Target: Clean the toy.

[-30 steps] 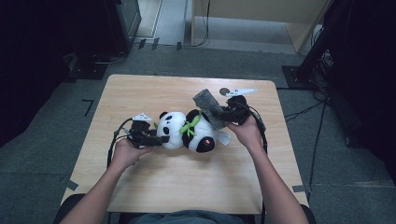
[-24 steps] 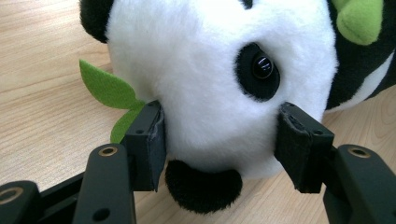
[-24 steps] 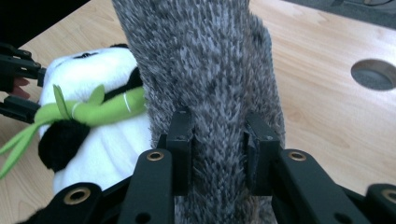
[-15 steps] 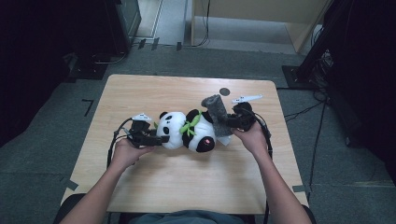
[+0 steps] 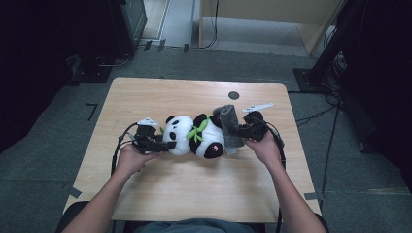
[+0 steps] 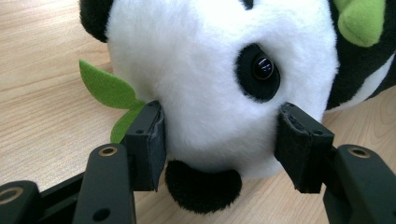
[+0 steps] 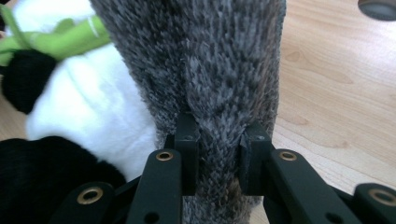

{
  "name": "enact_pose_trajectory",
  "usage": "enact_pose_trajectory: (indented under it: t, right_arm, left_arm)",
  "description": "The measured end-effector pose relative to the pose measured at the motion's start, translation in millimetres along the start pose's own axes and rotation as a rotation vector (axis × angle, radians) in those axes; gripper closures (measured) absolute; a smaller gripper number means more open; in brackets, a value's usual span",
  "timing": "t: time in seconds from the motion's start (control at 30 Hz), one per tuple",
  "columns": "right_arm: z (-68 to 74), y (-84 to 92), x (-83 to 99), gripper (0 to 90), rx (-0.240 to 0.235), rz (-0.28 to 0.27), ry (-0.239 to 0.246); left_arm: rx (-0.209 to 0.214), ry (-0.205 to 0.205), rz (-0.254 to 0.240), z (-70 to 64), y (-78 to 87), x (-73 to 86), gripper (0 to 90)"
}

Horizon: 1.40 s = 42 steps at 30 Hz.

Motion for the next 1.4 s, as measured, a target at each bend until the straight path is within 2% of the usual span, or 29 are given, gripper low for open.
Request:
enact_pose_trajectory:
  t: [0.13, 0.33, 0.6, 0.77, 0.87, 1.0, 1.17, 1.4]
  right_arm:
    - [7.4, 14.2, -5.7, 75.0, -0.015, -0.049, 0.011]
    - [25.5, 34.5, -21.8, 75.1, -0.045, -0.105, 0.057]
    - [56.2, 46.8, -31.5, 75.0, -0.094, -0.103, 0.126]
    - [74.3, 51.3, -24.4, 74.9, -0.13, -0.042, 0.17]
    - [81.7, 47.4, -15.3, 74.5, -0.139, 0.007, 0.202]
    - [85.0, 32.2, -1.9, 71.3, -0.139, 0.051, 0.218]
    - [83.0, 20.6, 8.0, 69.6, -0.161, 0.025, 0.213]
    - [78.5, 18.3, 18.5, 69.9, -0.167, 0.016, 0.2]
  left_arm:
    - [-0.002, -0.001, -0.002, -0.6, 0.2, -0.2, 40.6]
    - [-0.002, -0.002, -0.006, -0.2, 0.3, -0.3, 40.7]
    - [-0.001, 0.001, -0.005, -0.1, 0.6, -0.7, 40.8]
    - [-0.003, 0.001, -0.004, -0.3, 0.5, -0.9, 40.8]
    - [-0.003, 0.007, -0.005, -0.7, 0.3, -1.0, 40.8]
    - [-0.002, 0.002, 0.002, -0.7, 0.5, -1.1, 40.8]
    - [-0.005, 0.002, 0.004, -0.8, -0.2, -1.1, 40.9]
    - [0.004, 0.004, 0.014, 0.3, -0.4, -1.3, 41.0]
Point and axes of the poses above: each handheld gripper's, and its own axes: y roughly backward along the jaws, x roughly out of its underside, z roughly to its left, the point moved 1 cm from there along -y, roughly forward along the jaws, and after that the axes turned 3 degrees about -y, right-handed, at the moved point
